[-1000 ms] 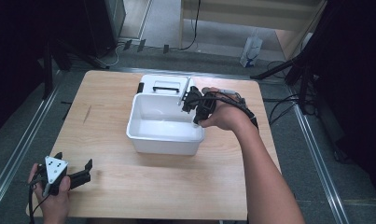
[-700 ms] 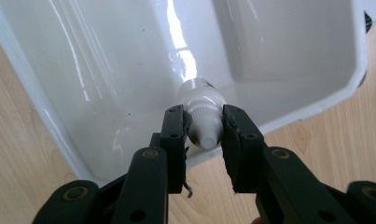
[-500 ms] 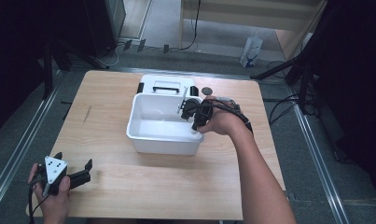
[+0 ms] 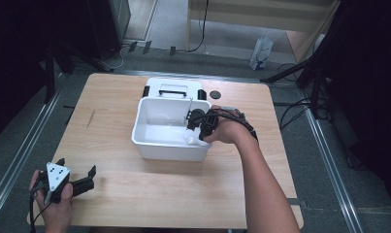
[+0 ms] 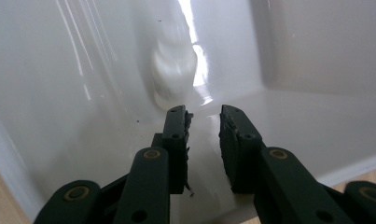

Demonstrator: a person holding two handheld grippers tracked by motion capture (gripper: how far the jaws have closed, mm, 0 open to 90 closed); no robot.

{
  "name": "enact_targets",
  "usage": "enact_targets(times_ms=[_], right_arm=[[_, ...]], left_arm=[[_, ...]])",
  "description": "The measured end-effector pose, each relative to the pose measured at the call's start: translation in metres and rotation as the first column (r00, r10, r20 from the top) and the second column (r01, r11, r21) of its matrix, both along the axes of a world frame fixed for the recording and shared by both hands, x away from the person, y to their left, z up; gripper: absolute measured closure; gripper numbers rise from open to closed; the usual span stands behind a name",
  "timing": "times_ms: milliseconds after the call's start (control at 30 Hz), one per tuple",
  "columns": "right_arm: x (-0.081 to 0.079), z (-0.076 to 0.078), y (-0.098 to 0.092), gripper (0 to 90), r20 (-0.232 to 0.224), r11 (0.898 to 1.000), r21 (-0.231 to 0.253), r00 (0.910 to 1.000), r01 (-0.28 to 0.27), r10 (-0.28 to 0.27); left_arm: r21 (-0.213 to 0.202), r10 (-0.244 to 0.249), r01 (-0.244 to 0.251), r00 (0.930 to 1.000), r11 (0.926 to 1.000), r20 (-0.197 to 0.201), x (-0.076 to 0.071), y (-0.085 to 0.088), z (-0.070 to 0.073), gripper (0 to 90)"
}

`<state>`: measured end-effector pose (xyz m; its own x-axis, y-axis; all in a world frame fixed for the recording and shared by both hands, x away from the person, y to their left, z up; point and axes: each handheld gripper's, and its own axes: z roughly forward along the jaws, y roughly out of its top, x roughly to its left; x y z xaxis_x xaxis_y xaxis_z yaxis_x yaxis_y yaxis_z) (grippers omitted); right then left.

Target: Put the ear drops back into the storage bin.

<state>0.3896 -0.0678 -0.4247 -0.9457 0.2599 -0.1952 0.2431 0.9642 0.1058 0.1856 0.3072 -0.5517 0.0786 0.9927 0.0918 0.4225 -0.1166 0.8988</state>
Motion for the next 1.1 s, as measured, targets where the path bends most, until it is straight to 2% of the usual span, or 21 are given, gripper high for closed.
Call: enact_targets(times_ms=[267,500,733,833,967,1100], right_arm=[[0.000,0.001,-0.001,69.6,0.003,1.000,0.019,1.0000,0.004,-0.005],[-0.003,0.021,-0.004,60.5,0.037,0.994,0.106,0.9988,0.027,-0.031],[-0.008,0.038,-0.011,51.5,0.077,0.987,0.149,0.9950,0.052,-0.064],[-0.012,0.046,-0.015,46.4,0.085,0.981,0.183,0.9931,0.065,-0.081],[-0.017,0.056,-0.022,42.0,0.107,0.977,0.198,0.9890,0.080,-0.103],[-0.021,0.062,-0.030,31.9,0.125,0.975,0.192,0.9823,0.114,-0.139]], left_arm=[[-0.001,-0.001,0.001,1.0000,1.0000,0.000,0.000,0.000,0.000,1.6],[-0.001,-0.001,0.001,1.0000,1.0000,0.000,0.000,0.000,0.000,1.6],[0.004,-0.002,0.002,1.0000,1.0000,-0.001,0.000,0.000,0.000,1.6],[0.004,-0.002,0.002,1.0000,1.0000,-0.002,0.000,0.000,0.000,1.6],[0.004,-0.002,0.002,1.0000,1.0000,-0.003,0.000,0.000,0.000,1.6],[0.005,-0.002,0.002,1.0000,1.0000,-0.003,0.000,0.000,0.000,1.6]])
